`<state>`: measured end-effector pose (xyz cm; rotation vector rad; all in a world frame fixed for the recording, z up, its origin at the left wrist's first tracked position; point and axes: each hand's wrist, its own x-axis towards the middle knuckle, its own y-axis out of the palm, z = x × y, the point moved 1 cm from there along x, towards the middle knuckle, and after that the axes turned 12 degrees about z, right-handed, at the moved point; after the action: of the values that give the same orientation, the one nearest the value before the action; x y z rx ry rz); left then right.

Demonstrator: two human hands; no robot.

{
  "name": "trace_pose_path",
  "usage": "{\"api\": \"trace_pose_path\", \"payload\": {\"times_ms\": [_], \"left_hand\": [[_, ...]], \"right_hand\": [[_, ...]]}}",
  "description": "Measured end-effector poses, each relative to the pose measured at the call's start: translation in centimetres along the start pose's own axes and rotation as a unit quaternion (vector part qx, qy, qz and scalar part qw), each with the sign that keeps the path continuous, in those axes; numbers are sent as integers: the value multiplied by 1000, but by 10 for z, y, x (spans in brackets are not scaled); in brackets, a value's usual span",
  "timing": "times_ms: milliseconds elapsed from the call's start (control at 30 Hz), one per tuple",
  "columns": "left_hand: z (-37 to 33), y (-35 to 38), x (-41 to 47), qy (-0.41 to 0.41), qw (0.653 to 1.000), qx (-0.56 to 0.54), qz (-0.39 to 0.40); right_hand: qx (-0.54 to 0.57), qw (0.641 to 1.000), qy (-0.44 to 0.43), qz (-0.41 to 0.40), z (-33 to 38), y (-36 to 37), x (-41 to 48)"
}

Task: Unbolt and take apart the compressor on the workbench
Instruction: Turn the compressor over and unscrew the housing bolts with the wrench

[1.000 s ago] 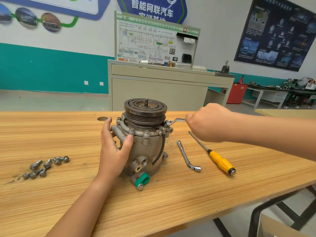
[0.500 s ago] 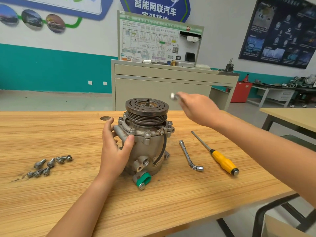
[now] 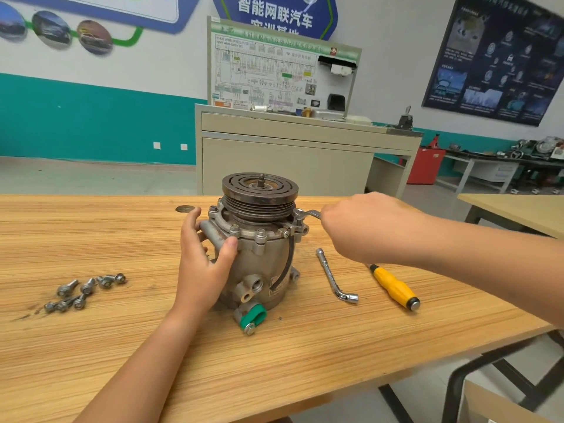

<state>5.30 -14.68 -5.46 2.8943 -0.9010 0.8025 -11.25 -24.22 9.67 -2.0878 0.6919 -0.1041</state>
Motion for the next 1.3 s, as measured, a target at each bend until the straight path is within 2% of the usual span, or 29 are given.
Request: {"api": "trace_pose_path", "payload": {"times_ms": [300,633,733,800,867,967,1033,1133,1233,1300], "left_hand": [[2,0,0,1,1000,-6,0],[-1,1,1,10,1000,-1,-4],[0,2,0,9,1000,2,-2],[0,2,0,5,1000,1,-2],[0,1,1,5,1000,4,0],[0,1,0,5,1000,6,3],[0,0,-1,6,1000,5,3],[-1,-1,0,9,1000,6,2],[-2,0,0,10,1000,5,1],[-2,1,0,10,1000,5,-1]], "right_hand": [[-28,1000,2,14,-4,7,11],[-151,984,-62,-67,-40,21,48],[-172,980,-53,-83,-44,27,70],[-137,984,-54,-100,-45,28,86],[-103,979,-77,-158,-40,28,102],[-65,929,-128,-340,-34,30,117],[-21,908,-144,-392,-32,34,120],[82,928,-105,-347,-32,46,112],[223,905,4,-363,-42,50,86],[229,910,40,-344,-46,51,67]]}}
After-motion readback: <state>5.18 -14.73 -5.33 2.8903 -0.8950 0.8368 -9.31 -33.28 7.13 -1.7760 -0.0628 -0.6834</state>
